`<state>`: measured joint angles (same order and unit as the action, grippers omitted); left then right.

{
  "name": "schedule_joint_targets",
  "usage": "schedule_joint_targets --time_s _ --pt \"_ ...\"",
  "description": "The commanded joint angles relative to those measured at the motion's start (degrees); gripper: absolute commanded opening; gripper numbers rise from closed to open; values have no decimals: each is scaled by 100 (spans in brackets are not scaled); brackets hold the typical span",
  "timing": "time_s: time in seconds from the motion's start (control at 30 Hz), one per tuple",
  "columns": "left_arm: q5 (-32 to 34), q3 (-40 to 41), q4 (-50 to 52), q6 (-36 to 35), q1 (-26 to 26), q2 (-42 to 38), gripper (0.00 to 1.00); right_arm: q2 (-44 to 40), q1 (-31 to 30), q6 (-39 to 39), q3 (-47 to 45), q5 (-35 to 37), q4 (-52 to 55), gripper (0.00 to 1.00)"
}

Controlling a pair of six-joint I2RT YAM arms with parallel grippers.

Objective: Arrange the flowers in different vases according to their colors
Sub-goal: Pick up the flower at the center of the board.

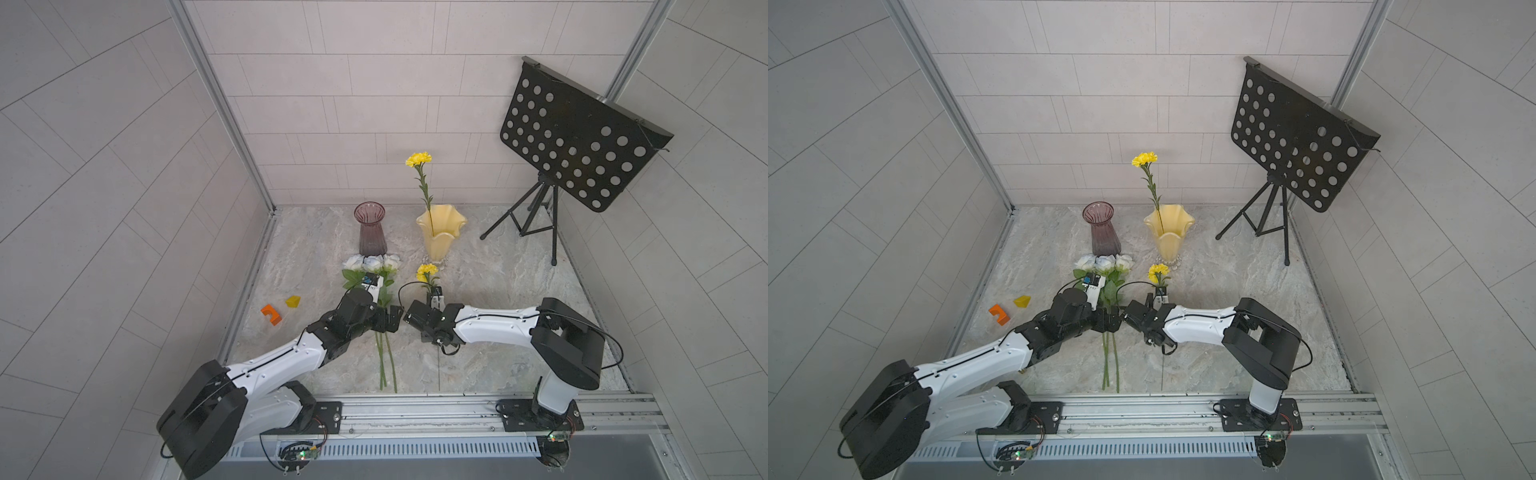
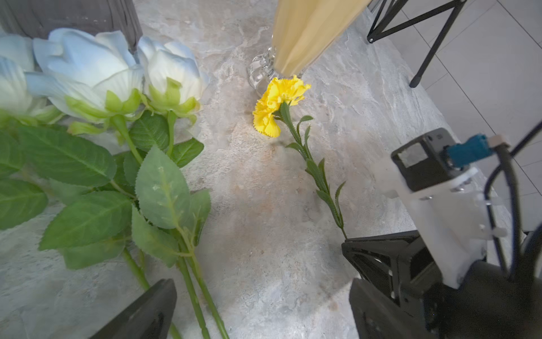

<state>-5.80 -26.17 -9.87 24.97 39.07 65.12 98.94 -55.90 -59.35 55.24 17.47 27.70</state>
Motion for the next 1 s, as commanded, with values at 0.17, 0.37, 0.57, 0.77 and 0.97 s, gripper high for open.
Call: schedule_joint_targets --time_s 0.17,0.37,0.57,0.77,0.97 --pt "136 -230 101 -115 4 66 100 18 18 117 -41 158 126 19" --pt "176 -222 125 -98 4 33 100 56 53 123 -100 164 61 21" --pt "284 -247 182 -38 4 38 100 131 97 121 -174 81 -77 17" --pt "944 -374 580 313 12 6 100 13 98 177 -172 28 -107 2" --pt "2197 -274 996 523 4 -503 100 -351 76 509 -121 71 -19 0"
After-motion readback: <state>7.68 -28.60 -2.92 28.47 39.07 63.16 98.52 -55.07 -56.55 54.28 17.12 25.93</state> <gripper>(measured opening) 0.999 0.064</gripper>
